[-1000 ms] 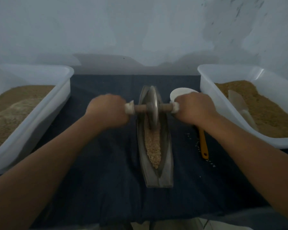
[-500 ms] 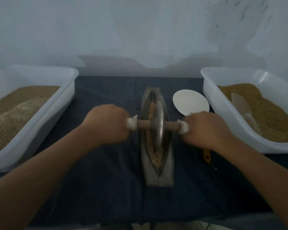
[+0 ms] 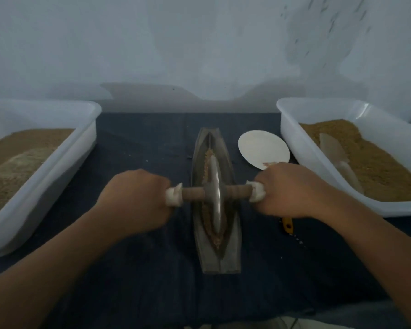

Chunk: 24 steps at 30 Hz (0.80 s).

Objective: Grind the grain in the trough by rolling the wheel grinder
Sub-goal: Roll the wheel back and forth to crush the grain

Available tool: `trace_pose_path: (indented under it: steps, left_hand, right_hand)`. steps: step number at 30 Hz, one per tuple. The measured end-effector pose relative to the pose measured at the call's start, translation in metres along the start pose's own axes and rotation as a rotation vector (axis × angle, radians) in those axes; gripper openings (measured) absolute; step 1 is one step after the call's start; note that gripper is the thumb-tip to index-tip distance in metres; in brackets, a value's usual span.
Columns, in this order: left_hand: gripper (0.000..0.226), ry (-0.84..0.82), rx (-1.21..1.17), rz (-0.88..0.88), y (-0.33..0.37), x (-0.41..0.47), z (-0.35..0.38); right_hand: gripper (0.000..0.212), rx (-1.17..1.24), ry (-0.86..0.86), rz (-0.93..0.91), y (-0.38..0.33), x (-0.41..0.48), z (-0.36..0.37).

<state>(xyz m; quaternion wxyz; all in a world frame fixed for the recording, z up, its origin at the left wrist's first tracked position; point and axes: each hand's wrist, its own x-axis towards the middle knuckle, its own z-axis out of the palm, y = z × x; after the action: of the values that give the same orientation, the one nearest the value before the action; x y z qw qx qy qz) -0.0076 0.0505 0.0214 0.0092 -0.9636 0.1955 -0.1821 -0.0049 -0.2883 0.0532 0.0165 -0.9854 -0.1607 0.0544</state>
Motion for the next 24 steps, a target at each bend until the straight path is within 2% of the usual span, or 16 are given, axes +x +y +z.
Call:
trace_pose_path:
  steps: [2,4,6,9,12,16,18,21,24]
  left_hand:
    - [0.039,-0.038,-0.013,-0.042,-0.001,0.011,0.007]
    - [0.037,-0.137,-0.030,-0.131,-0.002,0.049,0.012]
    - [0.036,-0.162,-0.005,-0.200,-0.004,0.090,0.015]
    - [0.038,-0.168,-0.015,-0.222,-0.003,0.110,0.014]
    - [0.028,-0.239,-0.058,-0.159,-0.003,0.073,0.010]
    - [0.036,-0.075,-0.065,-0.023,0.002,0.006,0.000]
    - [0.037,-0.067,-0.071,-0.020,0.002,0.004,0.003]
    - [0.035,-0.165,-0.071,-0.126,0.001,0.046,0.011]
    - [0.034,-0.194,-0.074,-0.251,-0.005,0.097,0.017]
  right_hand:
    - [0.035,-0.028,0.046,0.035,0.000,0.015,0.000]
    - [0.045,-0.122,0.221,0.091,-0.002,0.047,-0.001]
    - [0.047,-0.165,0.317,0.144,-0.002,0.076,-0.008]
    - [0.040,-0.177,0.276,0.166,0.002,0.092,-0.014]
    - [0.036,-0.153,0.227,0.099,0.001,0.068,-0.007]
    - [0.038,-0.050,0.101,-0.026,0.002,0.002,-0.002]
    - [0.039,-0.032,0.070,-0.022,0.003,0.002,0.001]
    - [0.041,-0.148,0.242,0.051,0.003,0.046,0.002]
    - [0.033,-0.203,0.335,0.156,0.003,0.089,-0.006]
